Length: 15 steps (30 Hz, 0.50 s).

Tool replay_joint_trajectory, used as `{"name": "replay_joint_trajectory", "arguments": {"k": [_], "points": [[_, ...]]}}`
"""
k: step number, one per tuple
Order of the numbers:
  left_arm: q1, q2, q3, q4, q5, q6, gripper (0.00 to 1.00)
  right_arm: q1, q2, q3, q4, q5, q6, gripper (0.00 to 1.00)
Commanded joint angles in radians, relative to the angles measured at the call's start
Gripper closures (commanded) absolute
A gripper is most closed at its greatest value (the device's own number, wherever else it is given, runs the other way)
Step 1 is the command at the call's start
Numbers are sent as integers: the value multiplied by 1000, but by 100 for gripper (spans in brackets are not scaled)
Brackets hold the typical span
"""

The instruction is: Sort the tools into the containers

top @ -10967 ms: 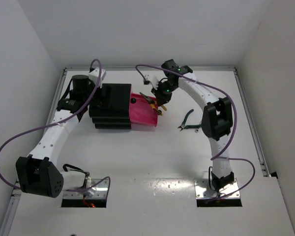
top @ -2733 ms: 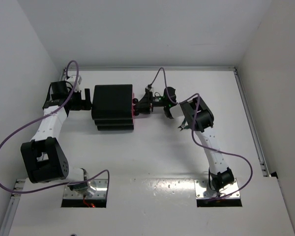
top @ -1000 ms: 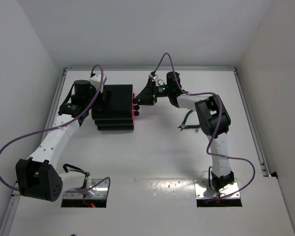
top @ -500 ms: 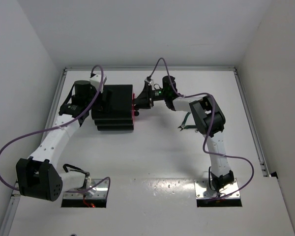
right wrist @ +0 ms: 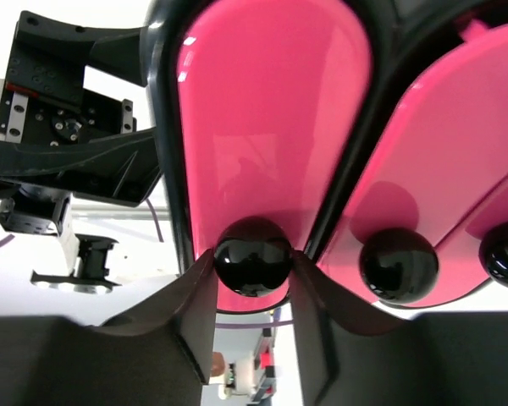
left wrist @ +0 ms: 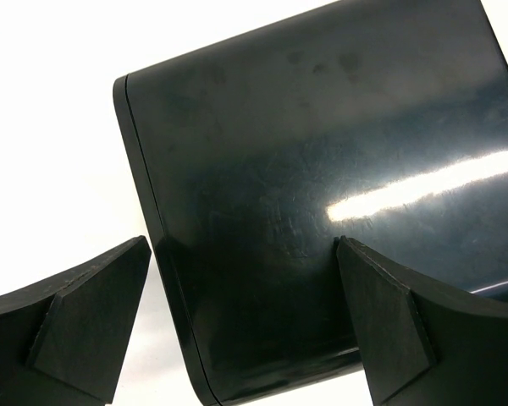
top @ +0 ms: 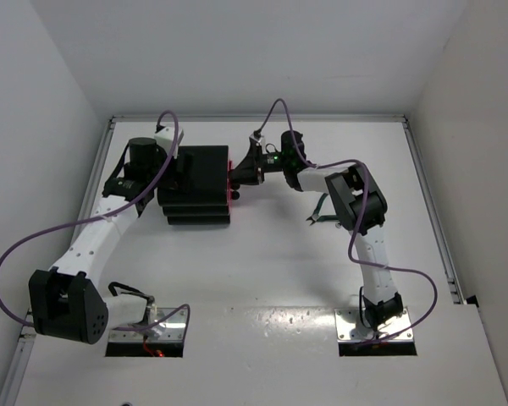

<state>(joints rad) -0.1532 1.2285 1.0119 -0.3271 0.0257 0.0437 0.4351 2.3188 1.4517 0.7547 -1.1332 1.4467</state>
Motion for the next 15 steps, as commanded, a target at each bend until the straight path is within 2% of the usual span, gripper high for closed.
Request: {"name": "replay_joint_trajectory", "arguments": {"k": [1,2,5,15], "points": [[-9,6,-1,0,-10,-4,1,4,-15,29,81,1,14,67],[-9,6,-1,0,-10,-4,1,4,-15,29,81,1,14,73],[-9,6,-1,0,-10,-4,1,-6,-15,29,90,1,14,80],[-9,16,-1,0,-10,-4,1,-61,-78,-50,81,-30,-16,90]]}}
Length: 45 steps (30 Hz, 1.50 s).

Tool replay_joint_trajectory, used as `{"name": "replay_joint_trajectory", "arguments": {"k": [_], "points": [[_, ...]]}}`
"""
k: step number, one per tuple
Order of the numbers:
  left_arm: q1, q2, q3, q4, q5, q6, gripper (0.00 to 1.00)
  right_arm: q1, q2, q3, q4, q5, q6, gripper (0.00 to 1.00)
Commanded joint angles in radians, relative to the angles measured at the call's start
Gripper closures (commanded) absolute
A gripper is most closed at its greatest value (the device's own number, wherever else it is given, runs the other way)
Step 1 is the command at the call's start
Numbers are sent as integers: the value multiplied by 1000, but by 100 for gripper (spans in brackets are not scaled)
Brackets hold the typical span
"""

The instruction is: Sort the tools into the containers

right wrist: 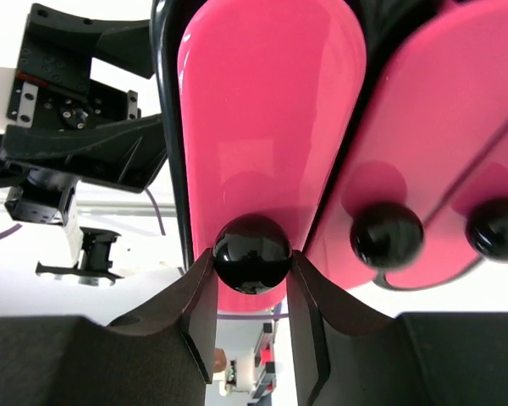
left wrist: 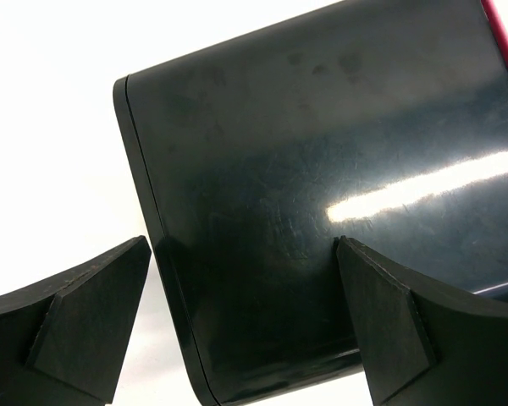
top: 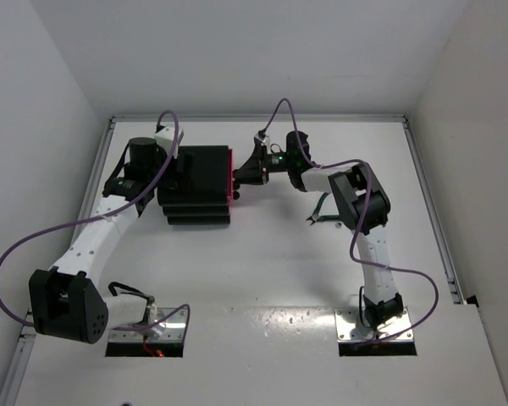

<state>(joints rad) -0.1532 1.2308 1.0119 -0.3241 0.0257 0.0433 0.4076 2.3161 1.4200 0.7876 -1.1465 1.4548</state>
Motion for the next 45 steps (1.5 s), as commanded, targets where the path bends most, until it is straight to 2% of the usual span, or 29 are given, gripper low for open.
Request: {"name": "replay_joint_trajectory", "arguments": {"k": [1,22,30,38,45], "points": [[-9,13,-1,-3,-10,-3,1,-47,-75,-47,48,-16,-24,90],[-9,22,-1,-3,-10,-3,1,-217,-155,-292,139,-104,-43,92],[-9,22,-1,-3,-10,-3,1,-227,-124,-293,148,-113,-43,92],[-9,22,-1,-12,-10,-3,1,-217,-84,-283,148,-104,-43,82],[-9,22,-1,-12,-10,-3,1,-247,-73,-283,148,-104,-53,82]]}}
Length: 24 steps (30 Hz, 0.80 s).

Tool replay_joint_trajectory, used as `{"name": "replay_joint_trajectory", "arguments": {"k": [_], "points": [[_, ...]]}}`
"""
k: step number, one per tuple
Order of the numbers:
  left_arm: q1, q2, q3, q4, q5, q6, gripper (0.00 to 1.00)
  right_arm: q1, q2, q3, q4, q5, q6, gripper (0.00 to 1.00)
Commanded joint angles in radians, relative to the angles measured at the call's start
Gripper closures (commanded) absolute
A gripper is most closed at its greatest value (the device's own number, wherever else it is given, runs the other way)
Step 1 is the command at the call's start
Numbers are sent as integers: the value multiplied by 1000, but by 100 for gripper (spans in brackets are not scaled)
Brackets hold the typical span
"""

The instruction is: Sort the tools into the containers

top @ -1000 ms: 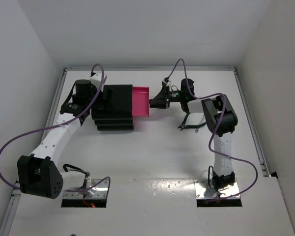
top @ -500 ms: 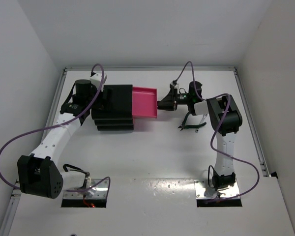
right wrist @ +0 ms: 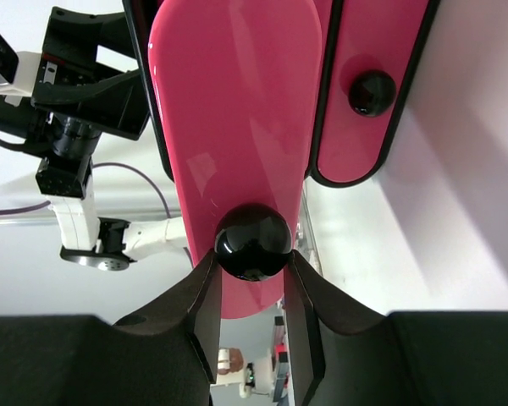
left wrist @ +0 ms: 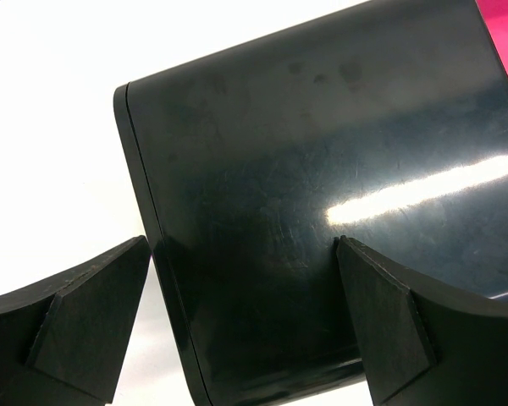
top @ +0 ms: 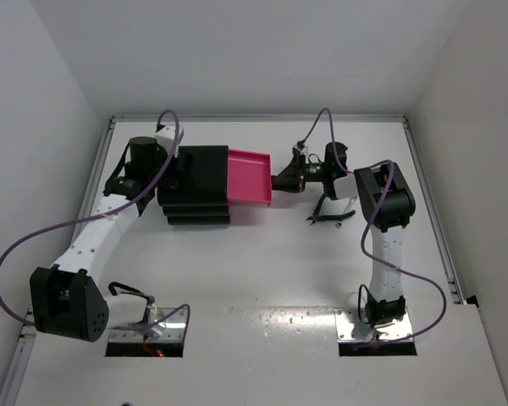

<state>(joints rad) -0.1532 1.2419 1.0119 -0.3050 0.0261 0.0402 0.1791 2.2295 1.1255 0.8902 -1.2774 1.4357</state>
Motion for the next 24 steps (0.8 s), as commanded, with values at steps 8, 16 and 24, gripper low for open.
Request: {"name": "replay_joint_trajectory", "arguments": {"k": [8,16,24], "points": [[-9,11,-1,-31,-11,0,1,-38,13,11,36,27,-52,85],[-9,11,-1,-31,-11,0,1,-38,13,-7,24,18,-52,41],[-9,11,-1,-31,-11,0,1,-119,-126,-39,-309,18,-303,39]]}}
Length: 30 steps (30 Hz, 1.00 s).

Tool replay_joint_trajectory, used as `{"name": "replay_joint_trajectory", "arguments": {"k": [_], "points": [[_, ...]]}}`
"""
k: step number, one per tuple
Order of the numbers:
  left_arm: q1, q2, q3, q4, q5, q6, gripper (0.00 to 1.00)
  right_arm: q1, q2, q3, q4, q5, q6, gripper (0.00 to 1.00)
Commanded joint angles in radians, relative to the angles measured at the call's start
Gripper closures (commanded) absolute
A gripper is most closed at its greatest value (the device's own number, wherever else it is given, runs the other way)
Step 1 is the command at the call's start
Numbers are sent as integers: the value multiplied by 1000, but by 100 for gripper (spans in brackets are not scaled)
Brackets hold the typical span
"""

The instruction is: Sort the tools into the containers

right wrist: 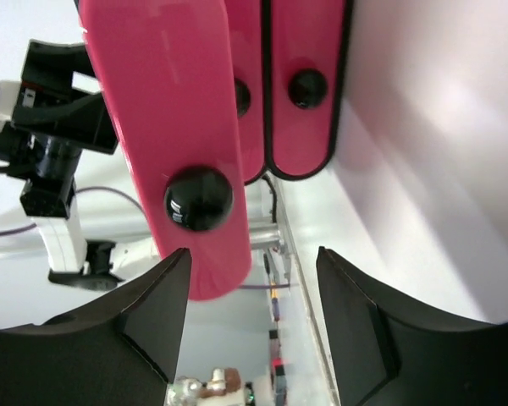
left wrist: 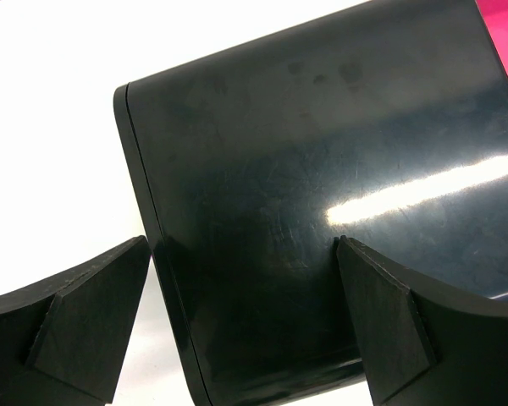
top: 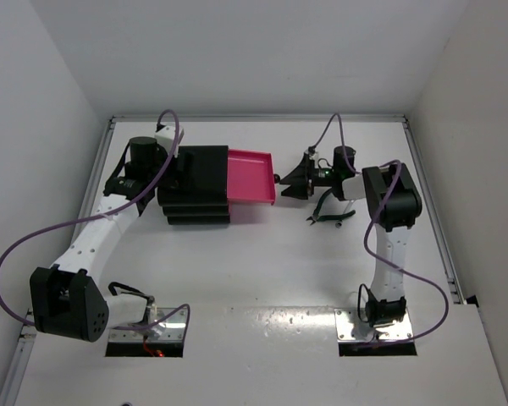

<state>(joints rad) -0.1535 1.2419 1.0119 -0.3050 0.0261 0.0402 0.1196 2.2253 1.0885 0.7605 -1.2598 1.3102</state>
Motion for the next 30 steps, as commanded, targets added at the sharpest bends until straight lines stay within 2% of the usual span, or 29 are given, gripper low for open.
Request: {"name": "replay_joint_trajectory", "arguments": {"k": [1,2,3,4,6,9,13,14,16,17,18,20,21,23,24,30], "points": [[-9,11,-1,-31,-11,-9,1,-76,-150,34,-296,0,-363,39],[-9,1,-1,-31,-11,-10,1,-110,-174,62,-593,17,-487,39],[-9,-8,-1,-31,1,-10,1,-126,-197,100,-769,64,-629,40],[-9,-9,-1,-31,1,-10,1,-139,-232,187,-938,100,-902,40],[-32,-28,-1,-31,-24,-10,1,-167,-265,246,-1259,205,-1072,41],[-61,-54,17,-20,-75,12,1,-199,-389,223,-1337,301,-1166,43],[-81,-64,69,-31,-94,47,1,-228,-478,249,-1539,381,-1475,43],[-81,-64,86,-31,-85,56,1,-239,-490,249,-1567,381,-1611,43],[-90,-64,152,-84,-42,101,1,-270,-500,289,-1673,411,-1779,44],[-90,-50,178,-101,-32,116,1,-270,-500,310,-1717,422,-1950,46],[-99,-41,230,-118,-23,128,1,-293,-500,336,-1756,422,-2014,46],[-100,-32,279,-169,17,159,1,-304,-500,358,-1785,431,-2155,50],[-100,-32,303,-186,26,159,1,-304,-500,369,-1785,447,-2289,52],[-100,-21,364,-232,64,171,1,-273,-500,369,-1785,520,-2409,53],[-100,-21,391,-246,64,171,1,-252,-500,357,-1776,549,-2521,53],[-100,-21,410,-284,87,148,1,-170,-412,375,-1776,629,-2789,52]]}}
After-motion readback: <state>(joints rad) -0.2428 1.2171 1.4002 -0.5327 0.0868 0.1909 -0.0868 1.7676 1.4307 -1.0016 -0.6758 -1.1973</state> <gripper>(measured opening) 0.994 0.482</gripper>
